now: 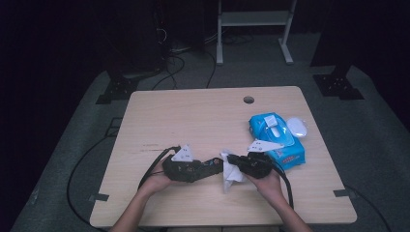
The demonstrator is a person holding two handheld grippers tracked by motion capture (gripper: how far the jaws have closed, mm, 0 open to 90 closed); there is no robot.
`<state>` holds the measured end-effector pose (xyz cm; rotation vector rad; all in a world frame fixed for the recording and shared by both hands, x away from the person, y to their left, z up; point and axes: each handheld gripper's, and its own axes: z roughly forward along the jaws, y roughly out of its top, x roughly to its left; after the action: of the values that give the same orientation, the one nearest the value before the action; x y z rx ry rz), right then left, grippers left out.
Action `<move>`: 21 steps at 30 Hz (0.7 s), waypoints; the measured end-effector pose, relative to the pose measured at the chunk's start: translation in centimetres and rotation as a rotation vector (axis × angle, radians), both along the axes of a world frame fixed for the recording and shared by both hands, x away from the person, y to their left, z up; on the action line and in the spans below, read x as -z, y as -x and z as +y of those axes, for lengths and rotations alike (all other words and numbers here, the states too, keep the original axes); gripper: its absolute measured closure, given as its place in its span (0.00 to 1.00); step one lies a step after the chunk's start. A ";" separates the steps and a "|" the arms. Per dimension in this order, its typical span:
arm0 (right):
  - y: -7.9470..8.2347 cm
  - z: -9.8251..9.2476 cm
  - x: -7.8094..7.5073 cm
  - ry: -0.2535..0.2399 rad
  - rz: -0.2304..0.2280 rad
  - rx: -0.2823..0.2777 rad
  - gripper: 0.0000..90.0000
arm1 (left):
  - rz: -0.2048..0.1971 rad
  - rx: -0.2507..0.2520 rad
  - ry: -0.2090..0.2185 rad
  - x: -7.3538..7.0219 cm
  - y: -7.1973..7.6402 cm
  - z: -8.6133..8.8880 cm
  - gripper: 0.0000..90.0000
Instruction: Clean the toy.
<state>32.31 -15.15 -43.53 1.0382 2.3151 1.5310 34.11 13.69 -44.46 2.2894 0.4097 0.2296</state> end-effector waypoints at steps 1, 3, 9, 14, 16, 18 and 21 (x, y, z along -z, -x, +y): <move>-0.2 0.0 0.2 -0.001 0.010 0.003 0.97 | 0.002 -0.001 0.000 0.0 0.0 0.0 0.64; -0.4 0.1 0.4 0.003 0.013 0.004 0.97 | 0.004 -0.004 0.001 -0.2 0.0 -0.2 0.63; -0.5 0.3 0.6 0.011 0.018 0.005 0.97 | -0.012 -0.009 -0.022 -1.2 -0.4 -1.7 0.56; -0.5 0.2 0.6 0.009 0.021 0.009 0.97 | -0.004 0.005 -0.070 -1.3 -0.7 -3.6 0.55; -0.6 0.0 0.6 0.007 0.019 0.012 0.97 | -0.005 0.010 -0.100 -1.2 -0.9 -4.3 0.54; -0.6 -0.1 0.6 0.006 0.019 0.015 0.97 | -0.009 0.020 -0.142 -1.2 -1.1 -5.1 0.53; -0.7 -0.4 0.7 0.002 0.027 0.018 0.97 | 0.010 0.036 -0.176 -1.1 -1.3 -5.9 0.54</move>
<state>32.99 -15.53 -44.25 1.0830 2.3178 1.5171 35.40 7.74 -43.39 2.4696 0.3652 0.2440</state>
